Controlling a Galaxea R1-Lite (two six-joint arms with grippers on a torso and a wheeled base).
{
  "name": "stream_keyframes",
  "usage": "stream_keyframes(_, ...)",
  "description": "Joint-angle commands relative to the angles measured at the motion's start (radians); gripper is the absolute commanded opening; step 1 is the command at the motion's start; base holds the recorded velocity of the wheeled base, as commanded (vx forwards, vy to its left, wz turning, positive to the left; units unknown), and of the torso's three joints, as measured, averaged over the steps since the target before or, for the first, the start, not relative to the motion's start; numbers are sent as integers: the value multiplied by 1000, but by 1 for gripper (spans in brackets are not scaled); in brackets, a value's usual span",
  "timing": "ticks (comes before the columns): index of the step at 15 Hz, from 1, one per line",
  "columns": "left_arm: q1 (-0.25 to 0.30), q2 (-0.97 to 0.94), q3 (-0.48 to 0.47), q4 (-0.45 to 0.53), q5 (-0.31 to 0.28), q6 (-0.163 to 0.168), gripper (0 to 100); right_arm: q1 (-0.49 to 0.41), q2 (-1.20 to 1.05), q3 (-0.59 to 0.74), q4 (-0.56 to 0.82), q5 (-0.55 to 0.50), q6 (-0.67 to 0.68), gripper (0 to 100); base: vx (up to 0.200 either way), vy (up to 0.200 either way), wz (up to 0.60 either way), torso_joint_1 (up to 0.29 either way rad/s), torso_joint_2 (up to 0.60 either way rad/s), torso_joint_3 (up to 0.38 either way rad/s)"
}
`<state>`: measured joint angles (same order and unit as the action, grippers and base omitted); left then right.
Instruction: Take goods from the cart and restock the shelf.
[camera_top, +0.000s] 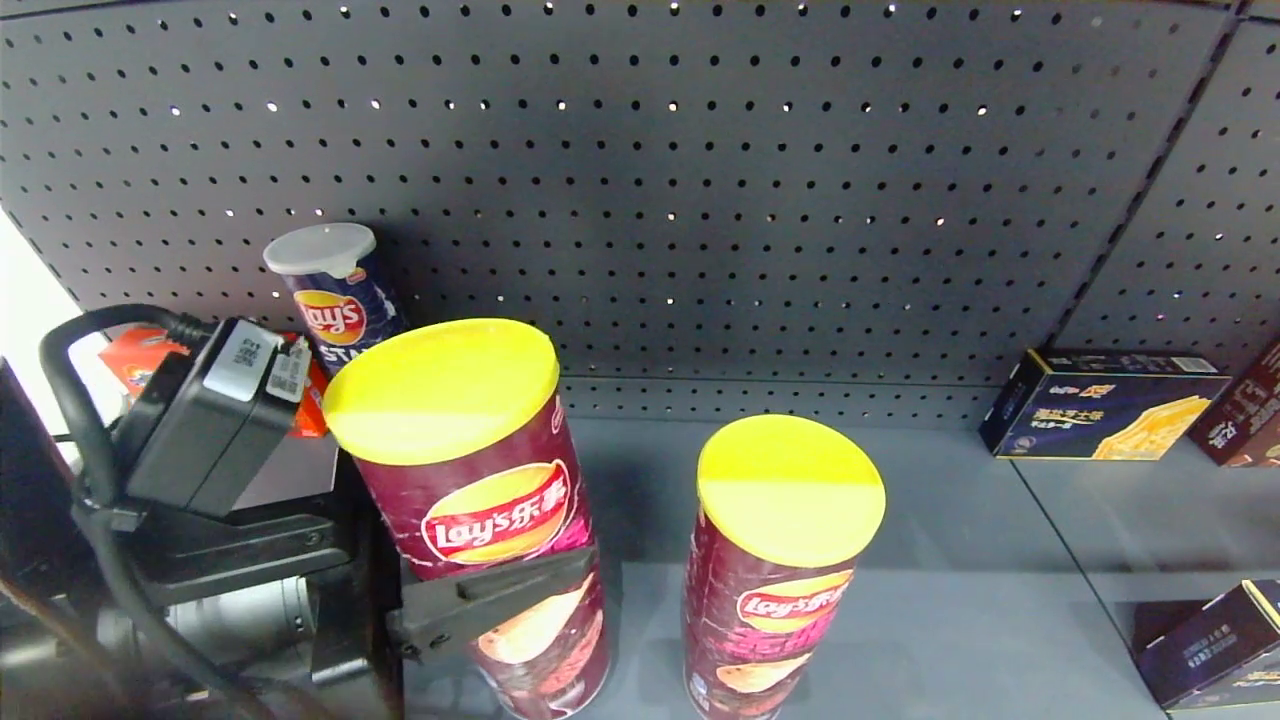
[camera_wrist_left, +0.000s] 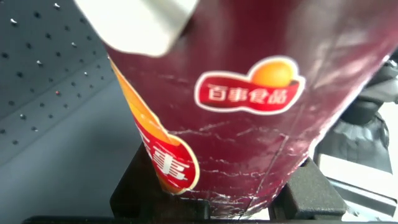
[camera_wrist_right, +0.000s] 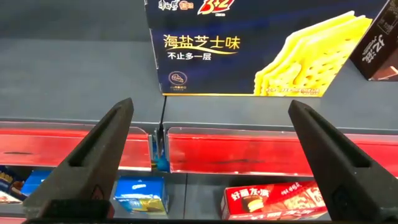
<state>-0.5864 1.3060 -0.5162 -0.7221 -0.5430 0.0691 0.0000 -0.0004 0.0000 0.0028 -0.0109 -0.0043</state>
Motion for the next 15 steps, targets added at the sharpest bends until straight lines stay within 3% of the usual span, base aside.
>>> stream_keyframes(1,-3,47,-36,1,-5,-2,0,0,0,0,0,0,0,100,0,0,0,0,0,0)
stream_keyframes(4,5,53,-45,1,-3,0,0,0,0,0,0,0,0,100,0,0,0,0,0,0)
stream_keyframes(9,66,64,-62,3,-2,-2,0,0,0,0,0,0,0,100,0,0,0,0,0,0)
stream_keyframes(15,68,98,-97,15,-2,-3,0,0,0,0,0,0,0,100,0,0,0,0,0,0)
